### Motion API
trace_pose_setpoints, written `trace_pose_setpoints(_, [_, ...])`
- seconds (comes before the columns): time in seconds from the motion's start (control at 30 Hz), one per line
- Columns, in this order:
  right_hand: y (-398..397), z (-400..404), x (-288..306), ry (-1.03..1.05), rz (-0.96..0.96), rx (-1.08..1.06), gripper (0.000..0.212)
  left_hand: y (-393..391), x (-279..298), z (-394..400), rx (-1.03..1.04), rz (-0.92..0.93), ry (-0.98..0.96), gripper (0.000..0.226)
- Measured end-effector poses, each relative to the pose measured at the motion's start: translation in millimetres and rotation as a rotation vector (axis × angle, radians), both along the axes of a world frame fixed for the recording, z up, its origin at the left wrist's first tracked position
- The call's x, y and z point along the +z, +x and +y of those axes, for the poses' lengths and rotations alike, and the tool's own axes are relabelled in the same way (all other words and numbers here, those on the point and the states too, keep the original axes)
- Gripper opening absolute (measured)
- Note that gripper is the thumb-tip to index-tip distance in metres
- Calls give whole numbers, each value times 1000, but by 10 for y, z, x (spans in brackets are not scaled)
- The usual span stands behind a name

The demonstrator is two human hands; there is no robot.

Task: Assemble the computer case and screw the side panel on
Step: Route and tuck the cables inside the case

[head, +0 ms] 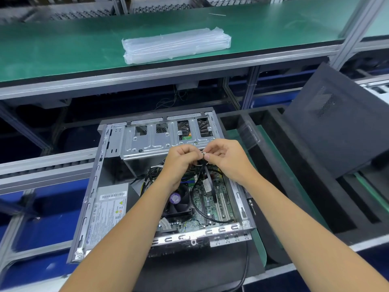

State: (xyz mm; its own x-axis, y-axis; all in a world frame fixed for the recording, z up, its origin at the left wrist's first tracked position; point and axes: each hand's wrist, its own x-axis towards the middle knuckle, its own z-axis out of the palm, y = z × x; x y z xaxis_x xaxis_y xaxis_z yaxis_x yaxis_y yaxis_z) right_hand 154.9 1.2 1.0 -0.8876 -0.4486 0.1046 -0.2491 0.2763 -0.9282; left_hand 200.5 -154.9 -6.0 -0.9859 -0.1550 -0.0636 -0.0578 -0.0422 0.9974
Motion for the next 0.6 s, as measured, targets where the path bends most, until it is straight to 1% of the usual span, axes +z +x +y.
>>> trace_pose_setpoints(0.17, [5, 7, 9, 15, 18, -7, 20, -4, -7, -11, 1, -1, -11, 24])
trace_pose_setpoints(0.37, [6, 4, 8, 26, 21, -33, 25, -12, -12, -14, 2, -4, -29, 25])
trace_pose_setpoints(0.6, [14, 0, 1, 33, 13, -35, 19, -16, -8, -12, 20, -11, -30, 22])
